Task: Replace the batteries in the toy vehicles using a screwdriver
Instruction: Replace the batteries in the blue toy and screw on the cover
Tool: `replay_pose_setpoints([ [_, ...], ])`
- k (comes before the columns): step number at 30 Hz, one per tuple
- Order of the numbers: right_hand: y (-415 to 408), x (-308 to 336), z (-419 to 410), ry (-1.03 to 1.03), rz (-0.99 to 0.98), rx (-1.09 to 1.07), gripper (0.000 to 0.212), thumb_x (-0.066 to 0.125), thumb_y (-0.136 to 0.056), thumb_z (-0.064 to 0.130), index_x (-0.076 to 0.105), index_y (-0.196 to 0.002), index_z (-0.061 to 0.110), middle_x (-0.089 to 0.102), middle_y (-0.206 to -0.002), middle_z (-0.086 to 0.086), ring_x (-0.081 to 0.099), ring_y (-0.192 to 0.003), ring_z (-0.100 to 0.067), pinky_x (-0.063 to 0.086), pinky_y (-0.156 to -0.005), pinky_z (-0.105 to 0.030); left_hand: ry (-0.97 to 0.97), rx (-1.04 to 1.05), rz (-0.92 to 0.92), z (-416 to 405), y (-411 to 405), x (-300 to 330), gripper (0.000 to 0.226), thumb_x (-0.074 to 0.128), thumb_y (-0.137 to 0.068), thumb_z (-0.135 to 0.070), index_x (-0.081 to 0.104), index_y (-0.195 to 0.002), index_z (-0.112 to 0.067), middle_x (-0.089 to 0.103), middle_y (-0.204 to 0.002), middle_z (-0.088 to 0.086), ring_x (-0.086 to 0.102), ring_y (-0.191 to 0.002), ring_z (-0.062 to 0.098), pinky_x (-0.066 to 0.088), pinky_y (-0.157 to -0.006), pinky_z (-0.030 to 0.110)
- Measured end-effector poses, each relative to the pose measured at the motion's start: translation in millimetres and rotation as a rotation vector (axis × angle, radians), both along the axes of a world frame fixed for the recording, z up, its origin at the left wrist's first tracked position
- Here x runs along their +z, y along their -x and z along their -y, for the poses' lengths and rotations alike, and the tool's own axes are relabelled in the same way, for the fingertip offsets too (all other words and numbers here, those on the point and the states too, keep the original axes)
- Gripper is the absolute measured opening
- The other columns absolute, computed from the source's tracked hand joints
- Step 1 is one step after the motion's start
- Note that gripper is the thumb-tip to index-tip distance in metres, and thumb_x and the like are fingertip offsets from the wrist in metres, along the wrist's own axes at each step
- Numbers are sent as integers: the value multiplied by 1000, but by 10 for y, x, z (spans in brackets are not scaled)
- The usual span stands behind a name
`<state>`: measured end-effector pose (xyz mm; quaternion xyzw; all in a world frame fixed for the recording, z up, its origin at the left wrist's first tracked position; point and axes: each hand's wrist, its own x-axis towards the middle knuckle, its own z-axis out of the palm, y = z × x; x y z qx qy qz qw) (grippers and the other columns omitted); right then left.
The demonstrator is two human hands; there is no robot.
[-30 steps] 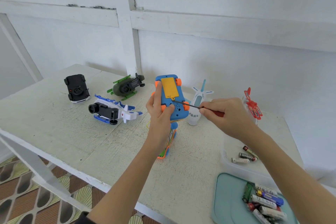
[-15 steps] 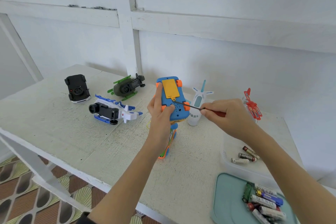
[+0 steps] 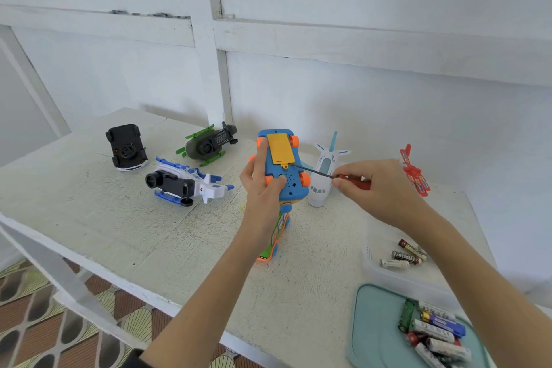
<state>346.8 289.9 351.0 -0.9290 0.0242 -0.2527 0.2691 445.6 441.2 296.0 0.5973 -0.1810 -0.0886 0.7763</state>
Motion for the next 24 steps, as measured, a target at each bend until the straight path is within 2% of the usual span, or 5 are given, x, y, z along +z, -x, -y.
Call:
replay_pose_setpoints([
  [4,-5,-22,-29,25,5,-29,11,65,-85,15,74,-90,14,68,-69,0,57,-59,-12,46,-61,-26,87,-41,-137,16,-37,-40,65,52,-89,-9,39,-129,-58,33,-143,1,55,-121,27,53,-94,52],
  [6,-19,-45,-31,36,14,-24,10,65,-85,15,74,-89,13,68,-70,1,60,-62,-15,49,-63,-29,106,-57,-195,22,-51,-53,63,53,-84,-13,41,-123,-62,37,-143,-2,57,-120,29,53,-91,57],
  [12,-43,-91,-20,95,58,-3,10,65,-84,15,73,-90,11,70,-75,1,61,-67,-16,51,-65,-35,125,-87,-268,28,-119,-100,71,52,-73,-21,40,-132,-58,41,-144,3,59,-117,32,55,-78,46],
  [19,-47,-110,1,101,50,-5,12,65,-85,16,72,-93,11,70,-77,0,62,-67,-16,52,-65,-35,101,-122,-258,45,-148,-141,72,52,-73,-22,38,-134,-58,40,-146,4,59,-117,32,55,-83,49],
  [24,-66,-116,45,92,-10,-13,22,65,-85,23,68,-106,15,57,-66,12,51,-59,-1,50,-65,-31,70,-145,-259,45,-166,-156,77,50,-72,-20,36,-140,-54,40,-145,6,58,-118,31,55,-85,46],
])
